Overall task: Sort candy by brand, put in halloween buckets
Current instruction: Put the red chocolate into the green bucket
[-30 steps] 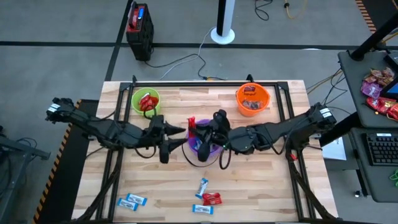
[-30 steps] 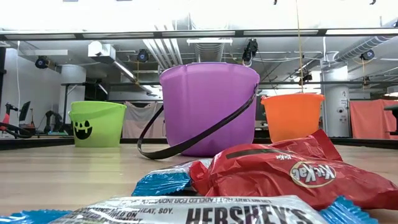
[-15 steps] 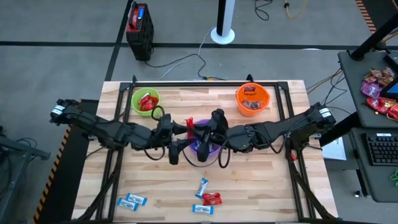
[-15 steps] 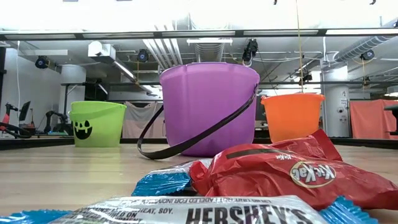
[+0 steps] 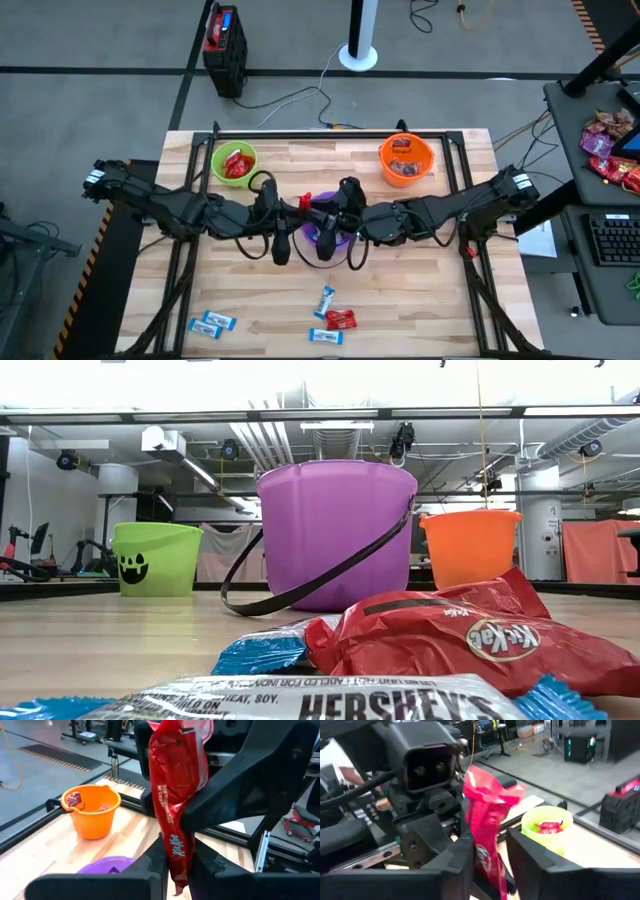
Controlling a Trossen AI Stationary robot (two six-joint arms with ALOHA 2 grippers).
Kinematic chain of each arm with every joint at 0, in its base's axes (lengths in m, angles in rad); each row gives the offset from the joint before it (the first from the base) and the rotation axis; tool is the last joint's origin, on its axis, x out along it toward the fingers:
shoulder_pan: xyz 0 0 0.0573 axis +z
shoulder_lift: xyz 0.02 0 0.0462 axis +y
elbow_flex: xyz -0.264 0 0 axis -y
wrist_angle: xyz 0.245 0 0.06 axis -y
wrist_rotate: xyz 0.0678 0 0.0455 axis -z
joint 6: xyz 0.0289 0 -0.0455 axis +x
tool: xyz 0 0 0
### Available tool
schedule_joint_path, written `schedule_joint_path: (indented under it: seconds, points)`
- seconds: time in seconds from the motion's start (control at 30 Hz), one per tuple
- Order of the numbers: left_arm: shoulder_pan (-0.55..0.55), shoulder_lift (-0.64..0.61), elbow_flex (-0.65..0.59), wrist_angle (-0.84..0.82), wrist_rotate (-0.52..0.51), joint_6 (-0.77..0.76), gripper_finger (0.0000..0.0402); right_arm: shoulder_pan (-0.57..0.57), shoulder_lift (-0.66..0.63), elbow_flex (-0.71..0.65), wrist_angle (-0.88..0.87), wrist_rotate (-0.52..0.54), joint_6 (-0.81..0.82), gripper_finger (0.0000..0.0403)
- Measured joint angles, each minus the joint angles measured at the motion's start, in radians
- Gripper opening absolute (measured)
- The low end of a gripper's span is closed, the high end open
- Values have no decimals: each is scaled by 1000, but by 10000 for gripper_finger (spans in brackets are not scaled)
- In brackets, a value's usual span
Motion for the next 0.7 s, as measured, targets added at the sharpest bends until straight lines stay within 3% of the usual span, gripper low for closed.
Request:
schedule_joint_path:
  seconds: [0.17, 0.4, 0.57, 0.7]
  points:
    - [13, 0, 91, -195, -12, -27, 14, -23, -36, 0, -78, -8, 78, 155]
    - [112, 0, 221, -735, -34, -198, 13, -37, -105, 2, -250, 19, 174, 195]
    - [305, -1, 248, -1147, -14, -254, 12, -36, -111, 2, -376, 10, 253, 197]
    - [539, -2, 189, -1251, 114, -97, 12, -32, -104, 2, -417, 0, 295, 195]
